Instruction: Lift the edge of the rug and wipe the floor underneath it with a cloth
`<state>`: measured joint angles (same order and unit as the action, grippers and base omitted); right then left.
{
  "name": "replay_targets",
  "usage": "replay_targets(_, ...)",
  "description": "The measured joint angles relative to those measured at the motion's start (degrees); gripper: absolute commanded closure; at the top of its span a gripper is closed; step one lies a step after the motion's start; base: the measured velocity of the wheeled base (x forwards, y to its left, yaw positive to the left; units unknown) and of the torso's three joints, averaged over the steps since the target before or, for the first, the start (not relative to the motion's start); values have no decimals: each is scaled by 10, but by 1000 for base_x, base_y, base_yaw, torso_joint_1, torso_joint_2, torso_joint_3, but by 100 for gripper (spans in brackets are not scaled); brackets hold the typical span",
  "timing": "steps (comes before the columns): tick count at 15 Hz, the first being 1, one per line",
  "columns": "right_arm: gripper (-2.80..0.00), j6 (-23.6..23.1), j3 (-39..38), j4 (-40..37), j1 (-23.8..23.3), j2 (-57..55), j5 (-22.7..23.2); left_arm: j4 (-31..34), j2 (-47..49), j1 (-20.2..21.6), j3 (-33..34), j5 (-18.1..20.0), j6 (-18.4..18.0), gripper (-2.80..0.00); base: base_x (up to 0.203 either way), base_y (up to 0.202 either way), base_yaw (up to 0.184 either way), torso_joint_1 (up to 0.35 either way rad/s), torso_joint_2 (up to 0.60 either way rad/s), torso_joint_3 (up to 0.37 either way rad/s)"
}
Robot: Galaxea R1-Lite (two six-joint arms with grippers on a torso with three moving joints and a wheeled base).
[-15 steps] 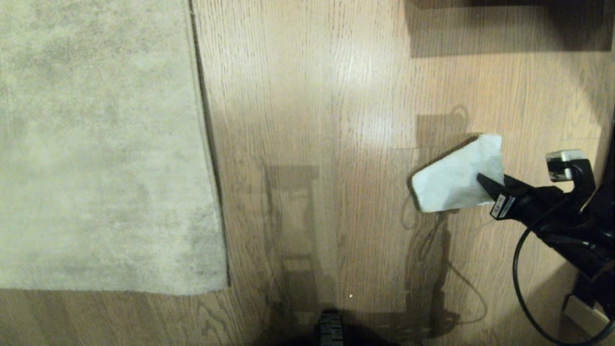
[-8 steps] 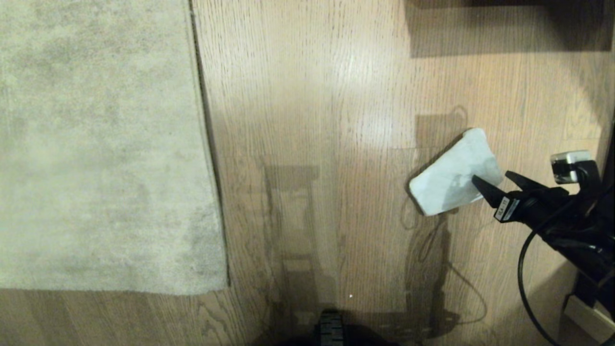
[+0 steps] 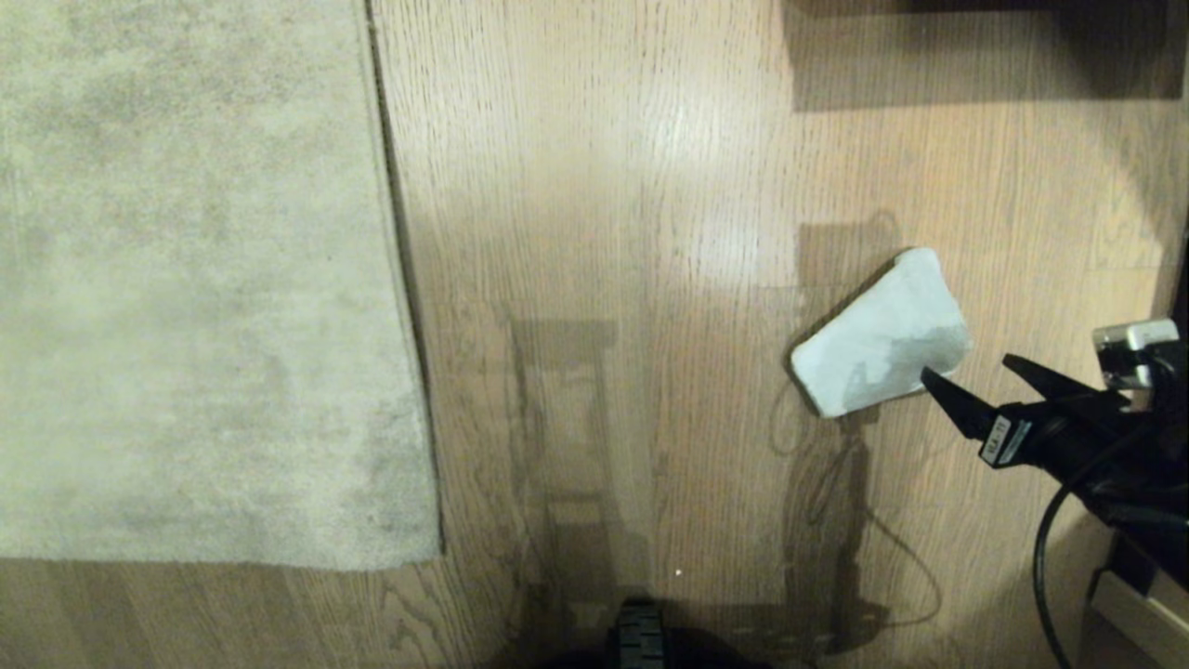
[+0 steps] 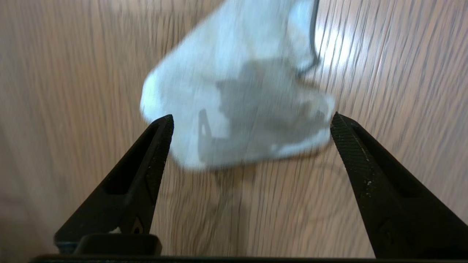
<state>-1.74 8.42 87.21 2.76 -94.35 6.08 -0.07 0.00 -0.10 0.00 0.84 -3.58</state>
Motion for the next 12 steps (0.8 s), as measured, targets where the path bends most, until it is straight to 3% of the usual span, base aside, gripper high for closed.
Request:
replay_targets(4,-280,-25,-66,0,3,36,2,0,0,0,0,0,0,0,0,0,0,0,0,0)
replay_targets(11,-280,-42,-84,0,3,68,2,0,0,0,0,0,0,0,0,0,0,0,0,0)
replay_targets(12,0,-42,-84,0,3,72,2,0,0,0,0,0,0,0,0,0,0,0,0,0)
